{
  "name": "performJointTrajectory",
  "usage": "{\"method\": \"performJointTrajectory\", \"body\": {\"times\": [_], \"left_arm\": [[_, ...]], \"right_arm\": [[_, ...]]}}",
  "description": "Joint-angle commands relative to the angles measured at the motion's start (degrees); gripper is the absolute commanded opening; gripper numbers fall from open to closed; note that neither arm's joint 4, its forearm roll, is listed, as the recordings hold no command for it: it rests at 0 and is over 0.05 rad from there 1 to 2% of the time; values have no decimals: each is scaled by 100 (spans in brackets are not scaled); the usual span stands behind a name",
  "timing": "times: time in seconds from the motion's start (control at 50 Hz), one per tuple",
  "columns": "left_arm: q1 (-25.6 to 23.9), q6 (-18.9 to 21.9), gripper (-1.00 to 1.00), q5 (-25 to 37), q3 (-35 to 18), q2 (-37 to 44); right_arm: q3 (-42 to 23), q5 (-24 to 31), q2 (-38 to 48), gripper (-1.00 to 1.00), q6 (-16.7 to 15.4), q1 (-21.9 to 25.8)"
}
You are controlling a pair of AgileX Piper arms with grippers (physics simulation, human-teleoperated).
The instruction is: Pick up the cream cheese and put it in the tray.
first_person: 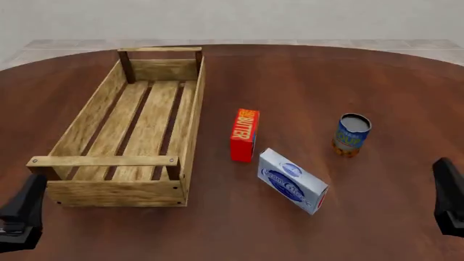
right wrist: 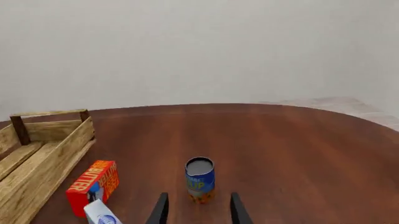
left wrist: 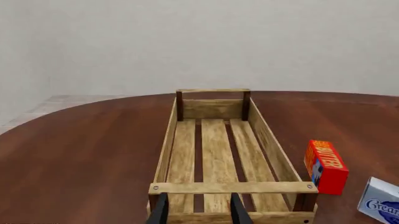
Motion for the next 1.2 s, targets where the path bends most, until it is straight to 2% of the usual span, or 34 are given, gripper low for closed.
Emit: {"method": "performJointTrajectory", "body": {"times": [0.02,0.08,0.14,0.16,0.26,0.34,0.42,0.5,0.56,0.6,0.66,0.68,0.7,0.76,0.88,0.92,1.0,1.04,1.06,1.08,1.12,1.14,1.2], "left_arm": [[9,-20,100,6,-11,-2],[6,-3,100,16,-61,-12],[11,-59,100,34,-56,-11],[11,-49,100,19,-40,-10],[-17,-11,100,7,-33,-12],[-34,14,100,23,-35,-10],[-27,-23,100,19,-17,-1],[-26,-31,100,38,-27,16],[-31,-44,100,44,-35,32],[-32,-61,100,23,-34,69],[-46,-46,100,-6,-10,109],[-52,-42,100,-1,-22,123],[-54,-49,100,4,-36,136],[-68,-57,100,16,-41,142],[-83,-39,100,-92,-13,274],[-95,-65,100,-91,-13,309],[-100,-75,100,-122,-5,364],[-113,-83,100,-141,-13,399],[-113,-83,100,-142,-13,400],[-136,-43,100,-123,-1,371],[-139,-36,100,-111,-3,363],[-136,-47,100,-163,1,420],[-136,-44,100,-171,-5,433]], "right_arm": [[255,334,-258,100,-344,416],[268,294,-205,100,-448,450],[264,339,-252,100,-400,450],[270,340,-231,100,-535,435],[242,378,-286,100,-465,393],[91,482,-272,100,-502,345],[-153,690,-226,100,-692,322],[-377,773,-44,100,-622,369],[-594,761,330,100,-798,531],[-844,837,581,100,-742,772],[-1129,919,967,100,-882,847],[-1315,1025,1103,100,-654,883],[-1425,1115,1079,100,-591,863],[-1667,1288,1186,100,-574,899],[-2142,1479,2181,100,-979,1447],[-2382,1617,2269,100,-916,1387],[-2635,1728,2543,100,-1118,1658],[-2809,1841,2805,100,-1316,1705],[-2811,1841,2807,100,-1316,1705],[-3095,2079,3027,100,-1203,1960],[-3151,2113,3101,100,-1236,1988],[-3384,2241,3183,100,-1394,1995],[-3484,2300,3332,100,-1392,2068]]}}
